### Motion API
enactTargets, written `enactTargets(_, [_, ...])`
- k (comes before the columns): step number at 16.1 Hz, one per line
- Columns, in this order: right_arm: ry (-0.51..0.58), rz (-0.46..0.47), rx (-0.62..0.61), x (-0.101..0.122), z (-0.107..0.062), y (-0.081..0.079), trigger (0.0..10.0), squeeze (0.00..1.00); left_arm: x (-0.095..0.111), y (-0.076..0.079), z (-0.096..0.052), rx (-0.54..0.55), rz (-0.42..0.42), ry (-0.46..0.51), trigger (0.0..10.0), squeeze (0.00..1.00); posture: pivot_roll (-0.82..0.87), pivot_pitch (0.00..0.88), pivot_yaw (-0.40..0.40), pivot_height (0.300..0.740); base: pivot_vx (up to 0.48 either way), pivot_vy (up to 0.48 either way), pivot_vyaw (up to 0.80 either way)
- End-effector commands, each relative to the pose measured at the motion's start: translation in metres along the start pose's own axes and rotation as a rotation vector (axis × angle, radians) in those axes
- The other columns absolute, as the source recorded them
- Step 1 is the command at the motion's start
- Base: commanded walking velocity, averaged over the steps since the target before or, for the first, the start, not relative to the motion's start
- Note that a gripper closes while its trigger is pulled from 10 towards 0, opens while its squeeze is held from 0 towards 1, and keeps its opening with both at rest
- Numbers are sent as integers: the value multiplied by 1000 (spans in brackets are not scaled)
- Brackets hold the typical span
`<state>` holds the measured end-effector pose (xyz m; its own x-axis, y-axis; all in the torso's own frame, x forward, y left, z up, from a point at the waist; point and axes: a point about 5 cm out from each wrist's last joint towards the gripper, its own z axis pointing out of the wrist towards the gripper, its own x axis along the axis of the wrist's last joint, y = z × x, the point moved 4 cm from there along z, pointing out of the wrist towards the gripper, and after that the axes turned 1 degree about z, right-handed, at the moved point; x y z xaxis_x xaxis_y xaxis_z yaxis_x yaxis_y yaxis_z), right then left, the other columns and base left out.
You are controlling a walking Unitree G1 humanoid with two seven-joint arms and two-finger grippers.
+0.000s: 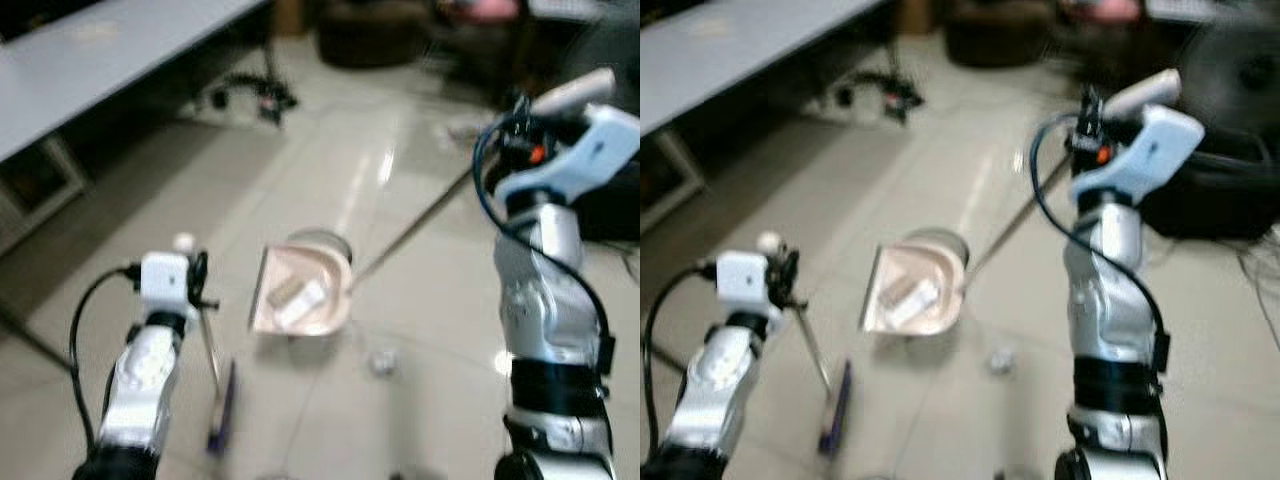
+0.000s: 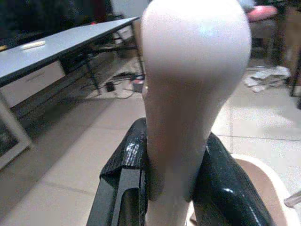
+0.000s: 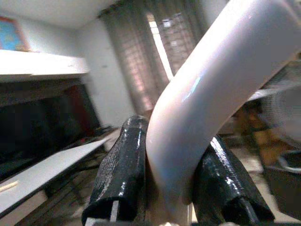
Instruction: Sweep floor
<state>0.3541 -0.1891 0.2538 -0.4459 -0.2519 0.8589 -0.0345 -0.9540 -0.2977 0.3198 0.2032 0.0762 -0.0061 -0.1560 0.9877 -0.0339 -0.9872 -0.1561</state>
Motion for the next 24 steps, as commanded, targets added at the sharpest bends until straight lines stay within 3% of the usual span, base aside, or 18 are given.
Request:
enactTargets(1, [73, -7, -23, 18, 2, 6, 10000, 0, 12, 9, 6, -34, -2, 47, 10000, 0, 1, 33, 101, 740, 360, 0, 0])
enactTargets(24, [83, -22, -47, 19, -1, 11, 10000, 0, 7, 15, 4, -57, -3, 29, 10000, 0, -11, 20, 116, 740, 360, 0, 0])
